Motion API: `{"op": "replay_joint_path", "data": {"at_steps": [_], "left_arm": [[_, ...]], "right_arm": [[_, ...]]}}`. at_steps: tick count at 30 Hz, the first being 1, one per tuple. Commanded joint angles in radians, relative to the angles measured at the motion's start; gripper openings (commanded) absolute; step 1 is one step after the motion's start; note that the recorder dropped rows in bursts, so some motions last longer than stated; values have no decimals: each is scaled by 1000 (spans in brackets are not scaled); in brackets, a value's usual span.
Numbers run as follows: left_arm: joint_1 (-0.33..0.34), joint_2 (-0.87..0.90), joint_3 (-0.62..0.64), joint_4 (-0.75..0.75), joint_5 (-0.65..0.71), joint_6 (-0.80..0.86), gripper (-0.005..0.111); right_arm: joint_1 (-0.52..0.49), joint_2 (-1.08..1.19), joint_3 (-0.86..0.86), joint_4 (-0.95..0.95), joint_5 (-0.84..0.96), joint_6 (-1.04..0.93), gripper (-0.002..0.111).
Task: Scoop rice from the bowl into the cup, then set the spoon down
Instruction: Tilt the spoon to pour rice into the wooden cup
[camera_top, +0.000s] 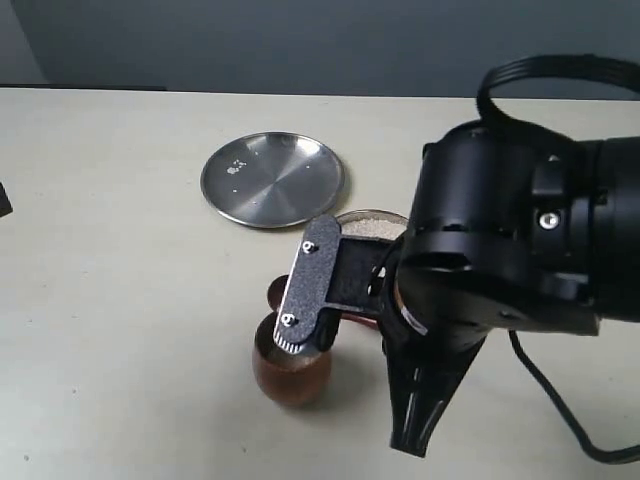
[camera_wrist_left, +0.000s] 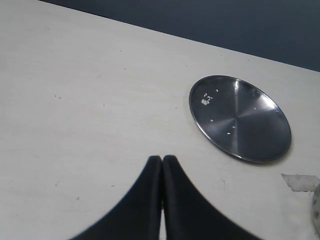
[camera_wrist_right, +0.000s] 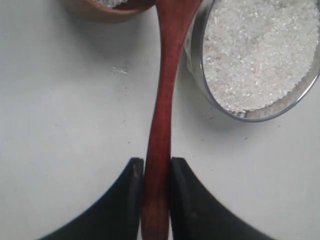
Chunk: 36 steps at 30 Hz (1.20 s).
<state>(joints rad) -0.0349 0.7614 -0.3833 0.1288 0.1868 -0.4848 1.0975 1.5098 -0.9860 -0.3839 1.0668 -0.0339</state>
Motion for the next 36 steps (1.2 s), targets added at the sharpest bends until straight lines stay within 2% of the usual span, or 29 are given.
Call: {"op": "replay_joint_path", "data": {"at_steps": [1, 10, 26, 36], "left_arm": [[3, 2, -6, 2, -7, -1, 0], [3, 2, -6, 2, -7, -1, 0], [3, 2, -6, 2, -7, -1, 0], [3, 2, -6, 2, -7, -1, 0]], "right_arm": [[1, 23, 6, -39, 32, 8, -1], [50, 74, 6, -171, 52, 53, -1], [50, 76, 4, -181, 96, 98, -1], [92, 76, 4, -184, 86, 98, -1]]}}
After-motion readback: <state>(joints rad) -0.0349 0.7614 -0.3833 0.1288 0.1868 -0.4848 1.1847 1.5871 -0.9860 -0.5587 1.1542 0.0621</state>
